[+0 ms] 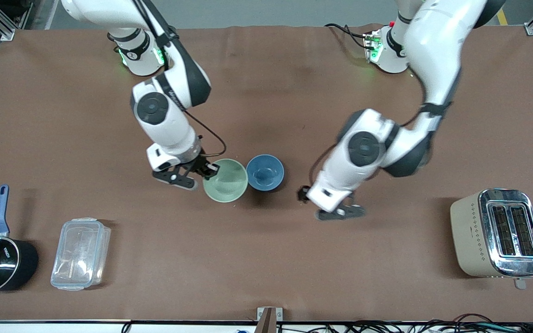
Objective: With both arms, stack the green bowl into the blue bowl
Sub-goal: 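Release the blue bowl with the left gripper while the right moves the green bowl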
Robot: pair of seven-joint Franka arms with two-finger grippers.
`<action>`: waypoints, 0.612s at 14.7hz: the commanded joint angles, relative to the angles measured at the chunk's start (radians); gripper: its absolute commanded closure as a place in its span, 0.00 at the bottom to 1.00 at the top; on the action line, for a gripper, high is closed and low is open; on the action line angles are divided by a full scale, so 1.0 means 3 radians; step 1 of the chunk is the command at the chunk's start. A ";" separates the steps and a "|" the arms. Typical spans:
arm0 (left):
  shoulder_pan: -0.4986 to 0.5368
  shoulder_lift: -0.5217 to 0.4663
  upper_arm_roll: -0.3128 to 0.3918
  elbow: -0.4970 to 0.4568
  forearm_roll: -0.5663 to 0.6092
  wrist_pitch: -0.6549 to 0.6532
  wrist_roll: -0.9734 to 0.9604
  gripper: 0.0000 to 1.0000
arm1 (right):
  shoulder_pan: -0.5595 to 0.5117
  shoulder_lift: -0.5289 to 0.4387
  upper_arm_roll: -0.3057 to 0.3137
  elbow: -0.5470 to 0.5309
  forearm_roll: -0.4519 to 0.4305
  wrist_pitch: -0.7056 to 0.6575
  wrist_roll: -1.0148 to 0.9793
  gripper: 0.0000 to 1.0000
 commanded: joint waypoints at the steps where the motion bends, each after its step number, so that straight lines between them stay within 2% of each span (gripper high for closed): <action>1: 0.0453 -0.0255 -0.0063 0.0002 0.0046 -0.0340 0.0652 0.00 | 0.0266 0.0187 -0.0045 0.0158 -0.0033 0.0045 0.0404 1.00; 4: 0.0863 -0.0511 -0.0063 -0.0003 0.0025 -0.0560 0.1736 0.00 | 0.0445 0.0259 -0.0045 0.0179 -0.0115 0.0045 0.0676 1.00; 6: 0.1047 -0.0705 -0.0063 -0.0003 0.0025 -0.0800 0.2034 0.00 | 0.0522 0.0336 -0.0045 0.0189 -0.0120 0.0116 0.0758 0.99; 9: 0.1109 -0.1007 -0.0038 0.0002 0.0030 -0.1123 0.2127 0.00 | 0.0564 0.0397 -0.0045 0.0184 -0.0151 0.0147 0.0764 0.99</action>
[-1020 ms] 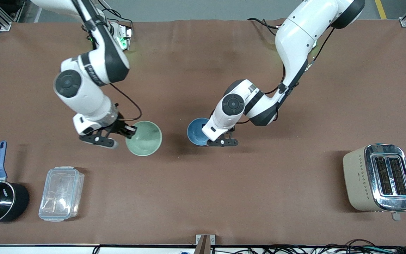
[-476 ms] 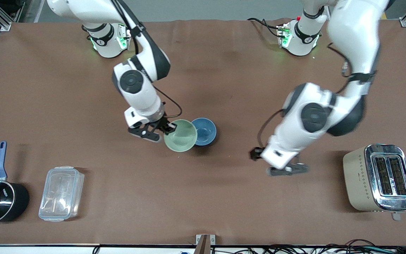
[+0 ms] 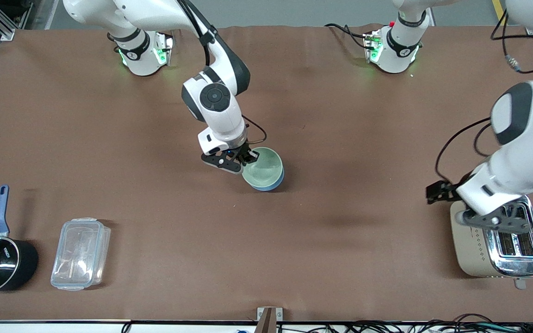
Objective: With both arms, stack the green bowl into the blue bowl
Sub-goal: 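Lower the green bowl into the blue bowl while the left gripper withdraws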
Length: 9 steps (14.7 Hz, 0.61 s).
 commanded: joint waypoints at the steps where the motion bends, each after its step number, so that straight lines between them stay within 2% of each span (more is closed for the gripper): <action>1: 0.0009 -0.0352 -0.0010 -0.0076 0.0025 -0.0287 0.0043 0.00 | 0.0032 0.0092 -0.0037 0.0058 -0.0120 0.0022 0.0103 0.99; 6: 0.0106 -0.0787 -0.0005 -0.0122 -0.0276 -0.0594 0.0100 0.00 | 0.0048 0.0209 -0.0037 0.0042 -0.0146 0.0191 0.0108 0.98; 9: -0.0031 -0.0996 0.0194 -0.0188 -0.0348 -0.0891 0.0120 0.00 | 0.0058 0.0214 -0.0037 0.0037 -0.0146 0.0191 0.0108 0.96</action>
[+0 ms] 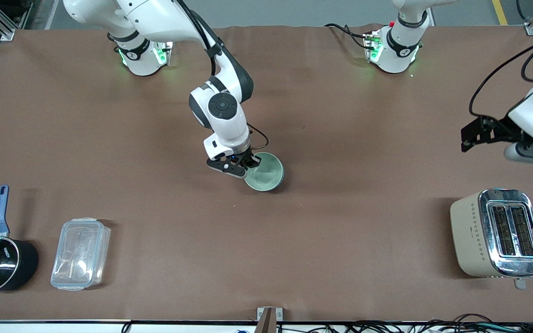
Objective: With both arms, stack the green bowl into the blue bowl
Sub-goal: 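Lower the green bowl into the blue bowl while the left gripper withdraws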
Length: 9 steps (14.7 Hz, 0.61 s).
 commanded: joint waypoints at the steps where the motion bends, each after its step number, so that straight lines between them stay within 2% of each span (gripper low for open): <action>1: -0.0243 -0.0295 0.0359 -0.0236 -0.0200 -0.0164 0.0085 0.00 | 0.0038 0.0003 -0.0020 0.0028 -0.0074 -0.0003 0.0099 0.93; 2: -0.0462 -0.0362 0.0640 -0.0292 -0.0272 -0.0211 0.0085 0.00 | 0.0038 0.0003 -0.0015 0.0023 -0.0074 -0.0003 0.0099 0.92; 3: -0.0585 -0.0388 0.0804 -0.0303 -0.0313 -0.0252 0.0080 0.00 | 0.0053 0.0003 -0.0015 0.0023 -0.0069 -0.0008 0.0109 0.88; 6: -0.0622 -0.0531 0.0827 -0.0430 -0.0334 -0.0349 0.0019 0.00 | 0.0114 0.0003 -0.0015 0.0023 -0.0074 -0.0013 0.0206 0.87; 8: -0.0673 -0.0608 0.0827 -0.0502 -0.0334 -0.0349 0.0014 0.00 | 0.0094 0.0003 -0.0015 0.0023 -0.0069 -0.0034 0.0206 0.62; 9: -0.0714 -0.0659 0.0842 -0.0563 -0.0334 -0.0344 0.0003 0.00 | 0.0089 0.0003 -0.0020 0.0028 -0.0069 -0.0034 0.0211 0.45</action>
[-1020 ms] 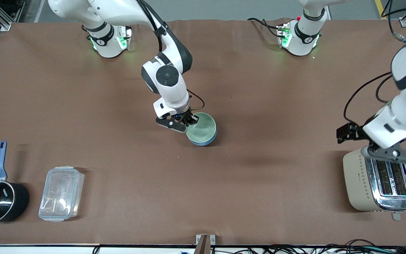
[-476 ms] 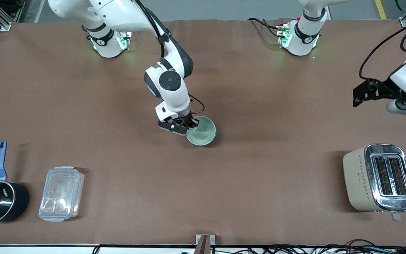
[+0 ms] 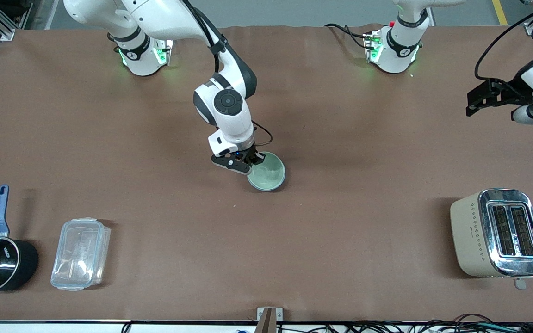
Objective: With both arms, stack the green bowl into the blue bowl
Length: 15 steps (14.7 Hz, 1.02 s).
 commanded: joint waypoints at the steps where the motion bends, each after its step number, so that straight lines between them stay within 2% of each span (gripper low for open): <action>1: -0.0139 -0.0213 0.0064 -0.0223 -0.0057 0.0015 -0.0014 0.00 | 0.0001 -0.0020 -0.0033 0.0031 -0.0069 -0.0029 0.0109 0.24; 2: -0.0145 -0.0233 0.0064 -0.0233 -0.0057 0.0010 -0.0055 0.00 | -0.0015 -0.0066 -0.0048 0.0031 -0.0074 -0.0039 0.0134 0.10; 3: -0.0150 -0.0294 0.0064 -0.0294 -0.0057 0.0005 -0.0086 0.00 | -0.0015 -0.0147 -0.0124 0.0031 -0.0079 -0.0116 0.0134 0.00; 5: -0.0145 -0.0376 0.0043 -0.0402 -0.0052 0.0020 -0.0106 0.00 | 0.0001 -0.0346 -0.0329 0.0067 -0.0216 -0.0361 0.0124 0.00; 8: -0.0125 -0.0366 0.0038 -0.0387 -0.0047 0.0015 -0.0101 0.00 | -0.0071 -0.0648 -0.0554 0.0062 -0.0523 -0.0734 0.0073 0.00; 10: -0.0119 -0.0356 0.0043 -0.0382 -0.0047 0.0015 -0.0101 0.00 | -0.0112 -0.0842 -0.0748 0.0067 -0.0554 -0.0903 -0.0257 0.00; 15: -0.0114 -0.0330 0.0043 -0.0346 -0.0047 0.0025 -0.0096 0.00 | -0.0127 -0.1491 -0.1469 0.0067 -0.0554 -0.1644 -0.1203 0.00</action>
